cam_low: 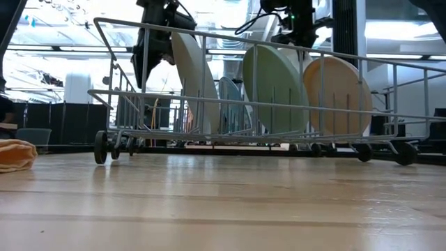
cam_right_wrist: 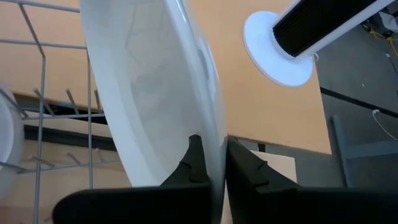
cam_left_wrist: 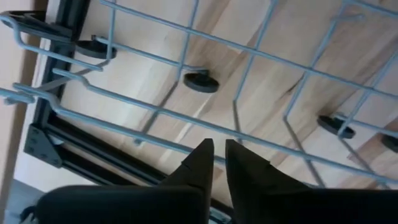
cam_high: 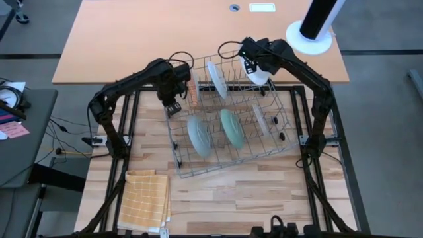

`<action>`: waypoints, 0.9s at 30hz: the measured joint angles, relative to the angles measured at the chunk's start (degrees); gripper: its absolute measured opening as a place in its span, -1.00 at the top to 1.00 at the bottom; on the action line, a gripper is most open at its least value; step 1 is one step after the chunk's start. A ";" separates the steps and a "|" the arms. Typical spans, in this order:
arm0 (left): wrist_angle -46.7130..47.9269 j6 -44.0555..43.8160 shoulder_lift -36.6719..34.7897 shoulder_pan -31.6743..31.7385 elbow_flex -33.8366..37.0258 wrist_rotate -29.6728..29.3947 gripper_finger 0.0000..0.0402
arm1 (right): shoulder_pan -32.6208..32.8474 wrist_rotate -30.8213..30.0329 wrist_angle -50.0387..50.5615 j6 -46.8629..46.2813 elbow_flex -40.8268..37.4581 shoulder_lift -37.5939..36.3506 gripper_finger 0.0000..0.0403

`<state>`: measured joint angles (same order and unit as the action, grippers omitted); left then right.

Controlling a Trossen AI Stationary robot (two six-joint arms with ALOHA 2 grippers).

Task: Sort dishes
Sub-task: Put the white plate in the dish rack

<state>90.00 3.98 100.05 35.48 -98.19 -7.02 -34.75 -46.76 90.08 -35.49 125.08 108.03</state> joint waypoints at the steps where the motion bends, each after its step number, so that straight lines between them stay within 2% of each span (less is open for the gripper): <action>1: 0.02 0.77 0.00 0.53 0.00 -0.04 0.85 | 0.12 0.02 0.06 0.04 0.00 0.02 0.91; 7: -0.11 2.86 0.28 3.35 0.70 2.81 0.97 | 0.12 0.18 -0.10 0.03 0.00 0.02 0.91; 9: -0.53 2.85 0.22 3.91 2.38 5.14 0.99 | -0.15 0.44 -0.10 -0.26 0.00 0.02 0.91; 15: -0.79 3.82 0.17 4.35 9.57 7.06 1.00 | -0.32 2.10 -0.65 -0.81 0.00 0.02 0.91; 22: 0.70 -0.12 -2.15 3.73 11.62 9.48 1.00 | 0.30 1.93 -0.43 -0.81 0.02 0.00 0.92; 27: 0.46 -3.37 -4.55 3.38 11.63 13.65 1.00 | 0.93 1.89 -0.20 -0.68 0.02 0.00 0.92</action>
<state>90.46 0.61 95.50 38.85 -86.56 6.64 -33.82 -44.87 89.88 -36.17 125.10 108.03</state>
